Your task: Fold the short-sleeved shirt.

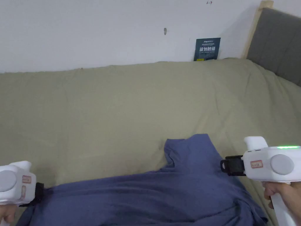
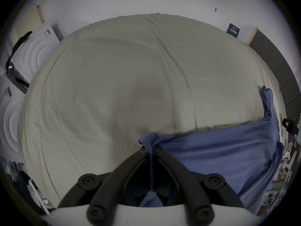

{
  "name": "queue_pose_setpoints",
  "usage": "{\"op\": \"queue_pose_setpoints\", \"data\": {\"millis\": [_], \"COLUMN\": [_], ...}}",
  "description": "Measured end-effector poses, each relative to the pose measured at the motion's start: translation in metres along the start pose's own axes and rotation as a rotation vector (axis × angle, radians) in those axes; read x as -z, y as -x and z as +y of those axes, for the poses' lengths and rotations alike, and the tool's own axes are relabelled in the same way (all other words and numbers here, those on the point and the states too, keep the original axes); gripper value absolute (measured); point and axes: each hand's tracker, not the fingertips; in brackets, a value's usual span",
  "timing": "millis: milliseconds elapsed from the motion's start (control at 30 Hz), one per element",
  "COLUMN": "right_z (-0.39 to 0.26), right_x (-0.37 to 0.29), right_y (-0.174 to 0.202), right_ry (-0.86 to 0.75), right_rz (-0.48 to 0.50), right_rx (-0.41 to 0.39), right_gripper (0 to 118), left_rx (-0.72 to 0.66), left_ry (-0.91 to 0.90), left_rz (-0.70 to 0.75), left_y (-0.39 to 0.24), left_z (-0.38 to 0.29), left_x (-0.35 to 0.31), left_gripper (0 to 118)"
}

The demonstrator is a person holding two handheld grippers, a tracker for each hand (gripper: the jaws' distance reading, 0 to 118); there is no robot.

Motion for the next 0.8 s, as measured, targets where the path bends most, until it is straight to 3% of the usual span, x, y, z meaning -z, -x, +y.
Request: {"op": "queue_pose_setpoints", "data": {"millis": [33,67,267,333,433,800], "right_z": [0.004,0.006,0.008,0.002,0.001,-0.006], "right_x": [0.007,0.013,0.036,0.030,0.019,-0.054], "right_y": [-0.001,-0.003,-0.002,0.000,0.004,0.001], "right_ry": [0.029,0.045,0.187,0.135,0.093,-0.081], "right_rz": [-0.022,-0.011,-0.038,-0.054,-0.044,0.069], "right_rx": [-0.003,-0.011,-0.022,-0.050,-0.097,-0.033], "right_gripper": [100,105,103,82,2,2], "left_rx": [-0.005,-0.002,0.016,0.027,0.040,0.014], "left_ry": [0.002,0.000,-0.006,-0.009,-0.018,-0.160], "left_rz": [-0.002,-0.002,0.013,0.017,0.018,-0.058], "left_y": [0.000,-0.001,-0.008,-0.007,-0.007,0.011], "left_z": [0.000,0.001,-0.002,-0.002,-0.004,-0.034], "left_x": [0.001,0.000,0.000,0.001,-0.001,-0.051], "left_gripper": [0,0,0,0,0,0]}}
